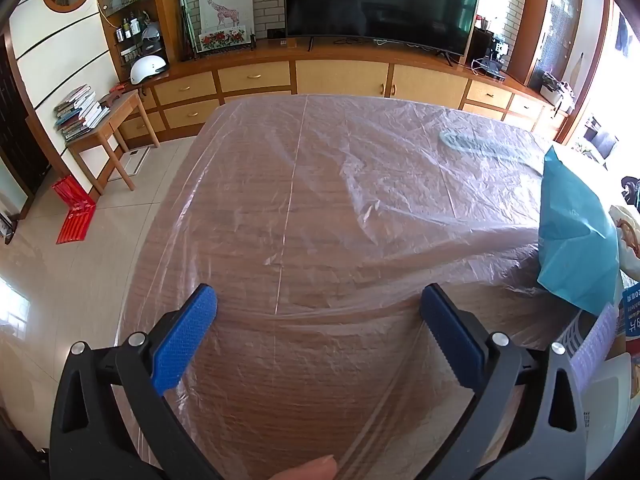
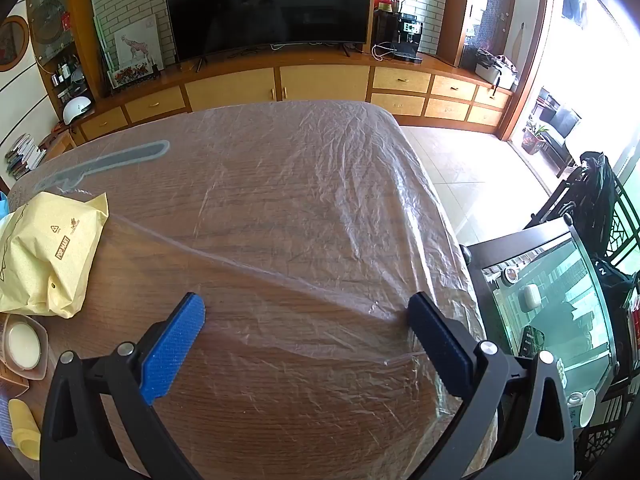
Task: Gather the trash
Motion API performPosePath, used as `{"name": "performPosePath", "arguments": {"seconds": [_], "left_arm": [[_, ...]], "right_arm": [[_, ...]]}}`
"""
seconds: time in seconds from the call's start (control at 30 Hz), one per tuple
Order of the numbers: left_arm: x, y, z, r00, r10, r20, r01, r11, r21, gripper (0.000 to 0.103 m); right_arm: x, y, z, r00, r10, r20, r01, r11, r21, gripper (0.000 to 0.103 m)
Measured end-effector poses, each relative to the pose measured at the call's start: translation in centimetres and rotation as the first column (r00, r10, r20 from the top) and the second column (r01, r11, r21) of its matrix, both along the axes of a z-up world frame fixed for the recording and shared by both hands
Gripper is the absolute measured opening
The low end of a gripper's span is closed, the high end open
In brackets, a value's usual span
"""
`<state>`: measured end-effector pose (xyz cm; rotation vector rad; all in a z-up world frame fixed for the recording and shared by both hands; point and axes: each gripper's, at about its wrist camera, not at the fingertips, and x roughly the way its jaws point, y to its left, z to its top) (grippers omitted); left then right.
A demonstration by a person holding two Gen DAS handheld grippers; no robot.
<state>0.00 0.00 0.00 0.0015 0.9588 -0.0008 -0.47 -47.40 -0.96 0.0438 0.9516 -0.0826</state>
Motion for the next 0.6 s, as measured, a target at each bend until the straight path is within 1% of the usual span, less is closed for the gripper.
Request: {"name": "performPosePath", "arguments": {"seconds": [0.6], "left_arm": [[0.06,0.04,-0.02,1.000,0.000,-0.002,0.000,1.000,-0.002,0.102]], "right_arm": [[0.00,-0.02,0.00,1.000,0.000,0.000,0.000,1.000,0.000,0.099]]}}
